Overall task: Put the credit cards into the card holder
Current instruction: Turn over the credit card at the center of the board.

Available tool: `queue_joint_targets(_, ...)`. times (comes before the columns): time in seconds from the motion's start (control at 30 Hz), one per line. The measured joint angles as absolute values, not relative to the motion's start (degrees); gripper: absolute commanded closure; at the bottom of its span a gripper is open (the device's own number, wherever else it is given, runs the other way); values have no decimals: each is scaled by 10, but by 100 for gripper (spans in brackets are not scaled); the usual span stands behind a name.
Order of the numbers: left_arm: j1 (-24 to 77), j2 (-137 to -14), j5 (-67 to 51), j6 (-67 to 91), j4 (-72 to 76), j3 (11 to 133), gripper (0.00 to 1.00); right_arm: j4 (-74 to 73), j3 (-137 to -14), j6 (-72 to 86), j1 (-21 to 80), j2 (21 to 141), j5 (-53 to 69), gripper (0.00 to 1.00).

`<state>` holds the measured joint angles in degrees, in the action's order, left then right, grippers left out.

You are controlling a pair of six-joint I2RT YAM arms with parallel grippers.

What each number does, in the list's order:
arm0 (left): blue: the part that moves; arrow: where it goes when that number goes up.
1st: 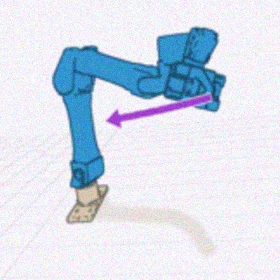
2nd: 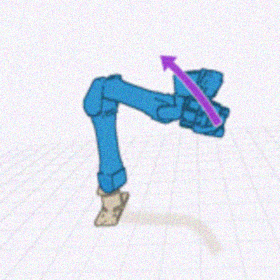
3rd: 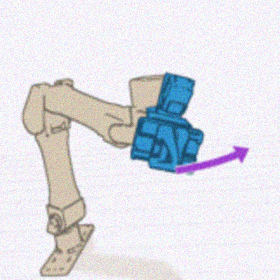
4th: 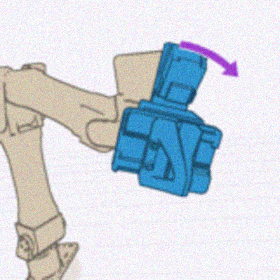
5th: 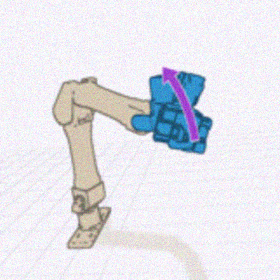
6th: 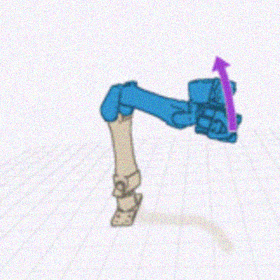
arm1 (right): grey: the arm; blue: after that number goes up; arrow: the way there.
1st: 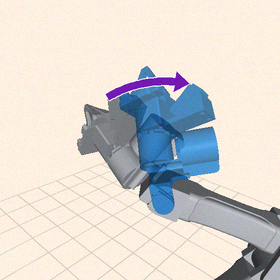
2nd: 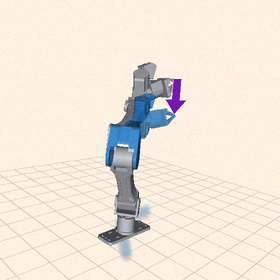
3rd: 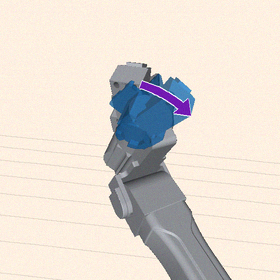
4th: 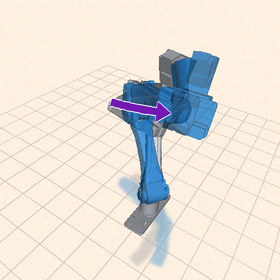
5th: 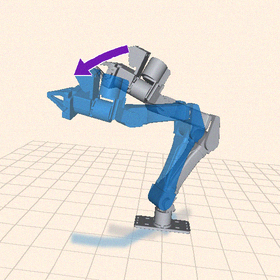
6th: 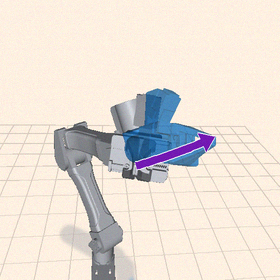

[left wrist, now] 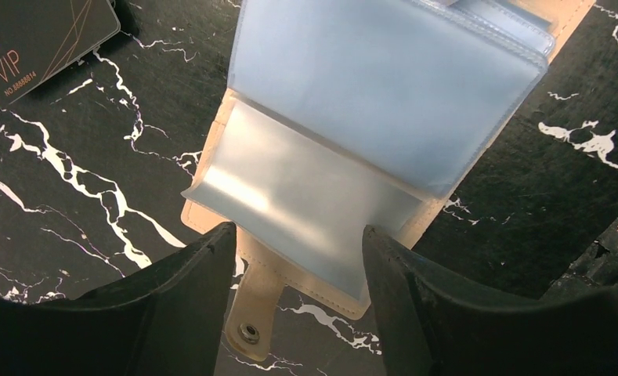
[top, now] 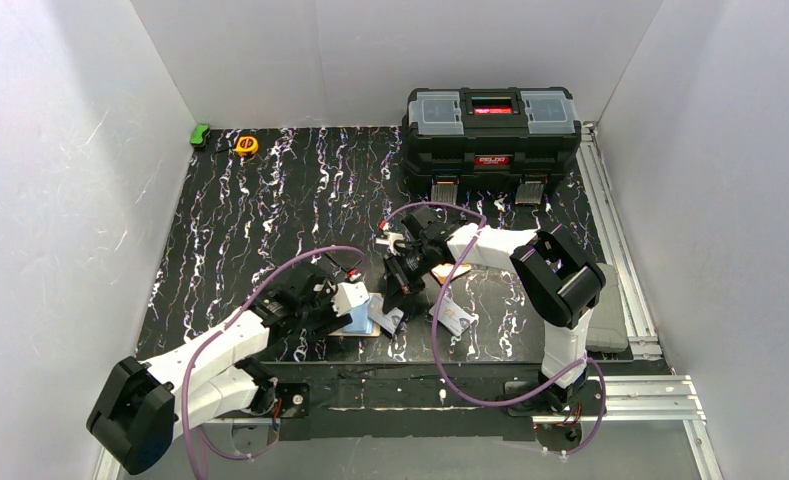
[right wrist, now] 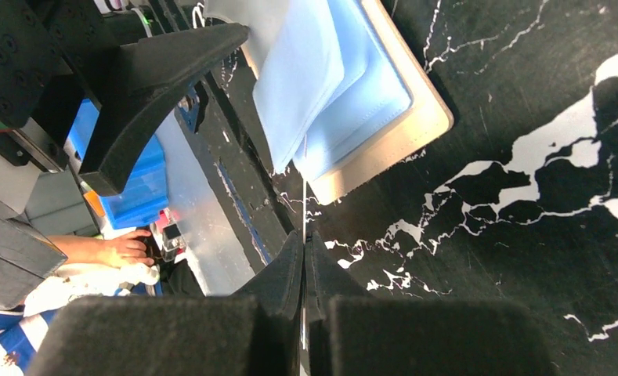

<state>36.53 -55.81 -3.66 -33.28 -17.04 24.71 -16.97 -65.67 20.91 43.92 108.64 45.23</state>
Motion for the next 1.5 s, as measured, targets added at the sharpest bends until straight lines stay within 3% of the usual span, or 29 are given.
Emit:
queue_joint_targets(0.9, 369, -520, -64, -278, -249, 330, 38, -157, -730, 207, 460, 1112, 482, 99)
queue_joint_targets(1.5, 369, -527, -80, -217, -217, 366, 38, -179, -745, 197, 462, 1121, 482, 99)
